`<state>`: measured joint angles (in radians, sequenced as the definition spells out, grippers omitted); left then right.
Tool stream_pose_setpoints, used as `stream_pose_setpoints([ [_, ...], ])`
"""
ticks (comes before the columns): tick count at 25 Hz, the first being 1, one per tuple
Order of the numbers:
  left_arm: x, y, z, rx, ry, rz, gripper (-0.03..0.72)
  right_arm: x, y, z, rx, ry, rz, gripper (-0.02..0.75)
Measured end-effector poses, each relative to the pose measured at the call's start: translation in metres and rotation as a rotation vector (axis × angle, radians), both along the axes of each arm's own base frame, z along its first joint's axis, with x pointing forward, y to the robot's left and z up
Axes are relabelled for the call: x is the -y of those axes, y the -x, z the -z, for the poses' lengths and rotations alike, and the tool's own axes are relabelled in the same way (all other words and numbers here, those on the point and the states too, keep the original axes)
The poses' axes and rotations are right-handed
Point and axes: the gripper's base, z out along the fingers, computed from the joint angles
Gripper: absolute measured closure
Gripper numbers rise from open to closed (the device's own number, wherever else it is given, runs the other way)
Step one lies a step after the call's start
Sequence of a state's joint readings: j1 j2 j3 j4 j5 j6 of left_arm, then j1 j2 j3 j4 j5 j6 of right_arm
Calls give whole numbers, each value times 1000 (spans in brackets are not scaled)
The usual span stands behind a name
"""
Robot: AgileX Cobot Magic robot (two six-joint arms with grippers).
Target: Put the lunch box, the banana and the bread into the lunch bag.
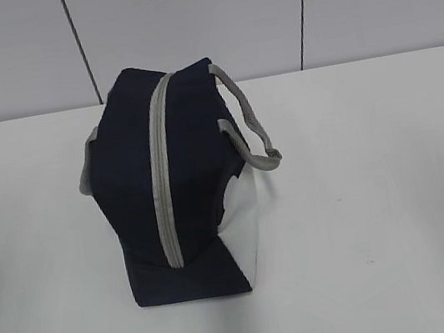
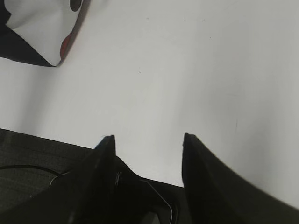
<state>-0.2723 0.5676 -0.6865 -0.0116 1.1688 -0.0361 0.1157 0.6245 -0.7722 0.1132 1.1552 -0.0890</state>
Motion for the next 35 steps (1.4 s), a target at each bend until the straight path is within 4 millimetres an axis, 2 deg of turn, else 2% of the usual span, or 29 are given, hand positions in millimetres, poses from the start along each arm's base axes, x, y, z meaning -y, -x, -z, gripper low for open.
stream_pose_setpoints([
  [5,-5,18,20,11,5,-2,181,4,34,17,79,-8,0,393],
  [11,-10,37,25,87,26,-2,181,12,53,40,107,59,20,393],
  [17,-15,54,22,192,55,-2,181,17,53,55,78,114,34,393],
  [24,-19,69,21,277,78,-2,181,17,53,56,80,116,34,393],
  [35,-21,66,25,343,65,-14,182,17,50,60,91,118,36,393],
])
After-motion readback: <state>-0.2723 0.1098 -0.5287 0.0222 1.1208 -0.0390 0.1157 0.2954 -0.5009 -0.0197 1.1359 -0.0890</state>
